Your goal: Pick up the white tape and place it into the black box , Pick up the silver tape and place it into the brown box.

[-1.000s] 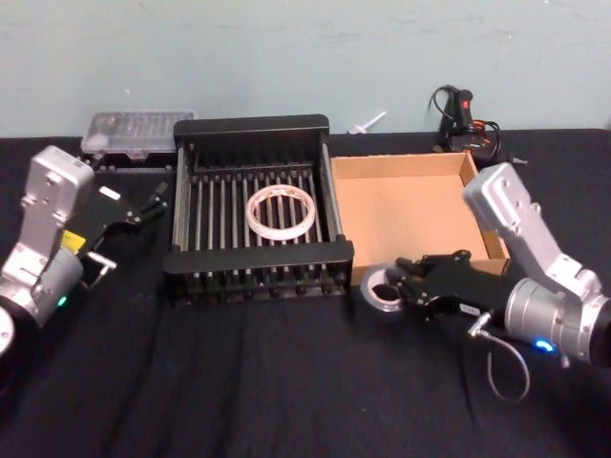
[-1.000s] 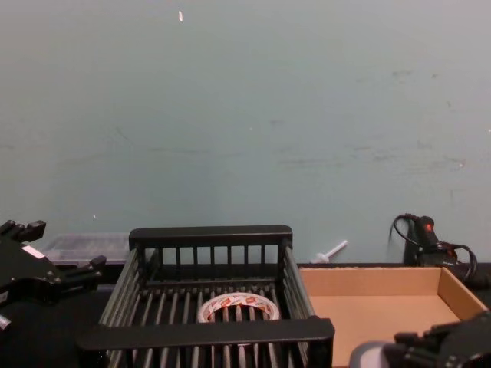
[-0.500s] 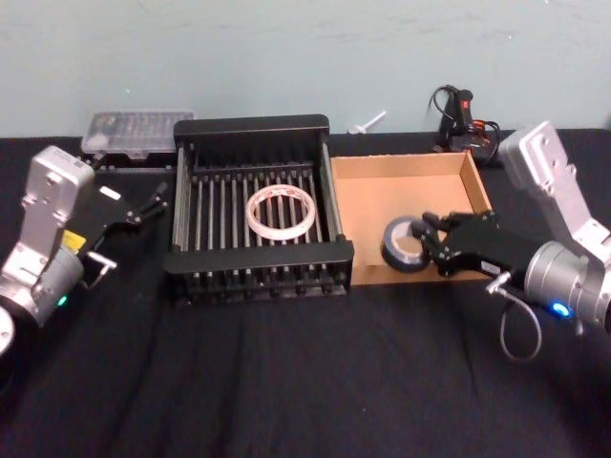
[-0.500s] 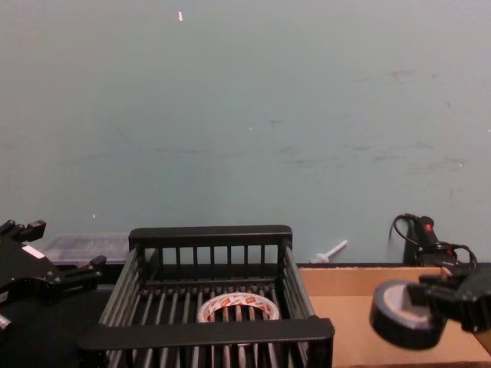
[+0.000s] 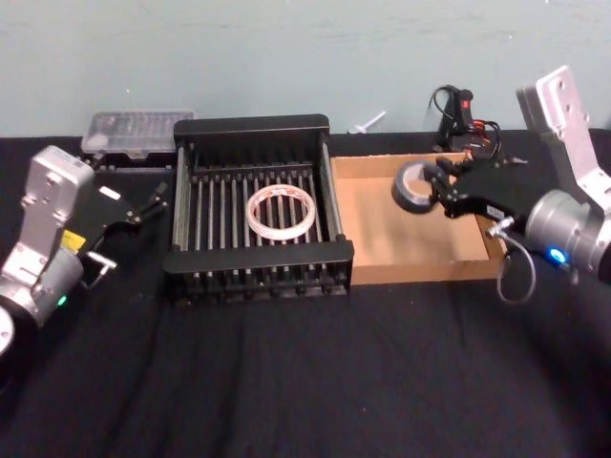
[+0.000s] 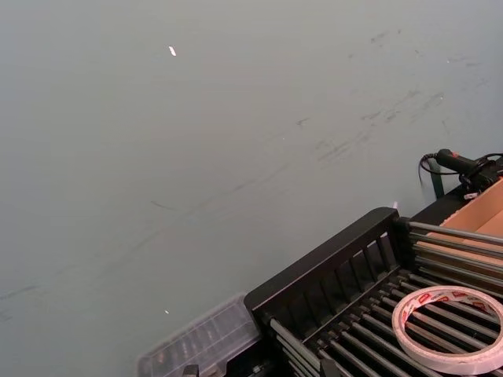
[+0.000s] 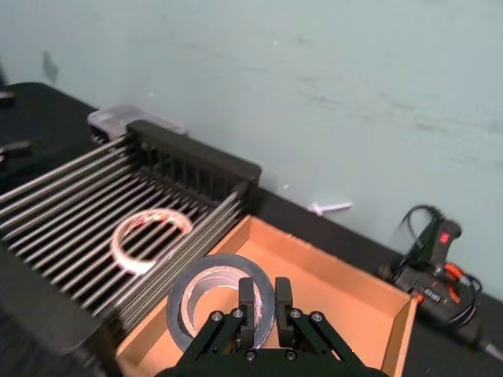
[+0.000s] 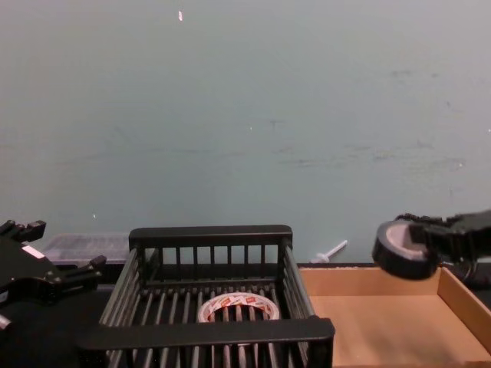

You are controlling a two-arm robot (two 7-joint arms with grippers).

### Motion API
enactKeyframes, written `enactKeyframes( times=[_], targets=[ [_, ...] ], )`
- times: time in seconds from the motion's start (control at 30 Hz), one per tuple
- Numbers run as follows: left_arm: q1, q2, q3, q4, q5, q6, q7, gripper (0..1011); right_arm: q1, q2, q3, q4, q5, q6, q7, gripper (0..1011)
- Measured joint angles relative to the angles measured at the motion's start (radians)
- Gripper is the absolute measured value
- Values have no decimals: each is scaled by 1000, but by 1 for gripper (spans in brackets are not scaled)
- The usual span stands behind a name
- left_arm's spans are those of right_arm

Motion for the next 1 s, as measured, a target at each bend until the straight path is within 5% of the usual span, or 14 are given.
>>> enactKeyframes(
  times=[0.4, 0.7, 1.0],
  targets=[
    [0, 0, 0, 0, 0, 0, 0, 1001, 121, -97, -13, 152, -45, 22, -52, 158],
    [0, 0, 0, 0, 0, 0, 0, 1001, 228, -185, -17, 328, -72, 49, -71, 158],
    [0, 0, 0, 0, 0, 0, 0, 1001, 285, -229, -22, 449, -97, 47, -66, 158]
  ],
)
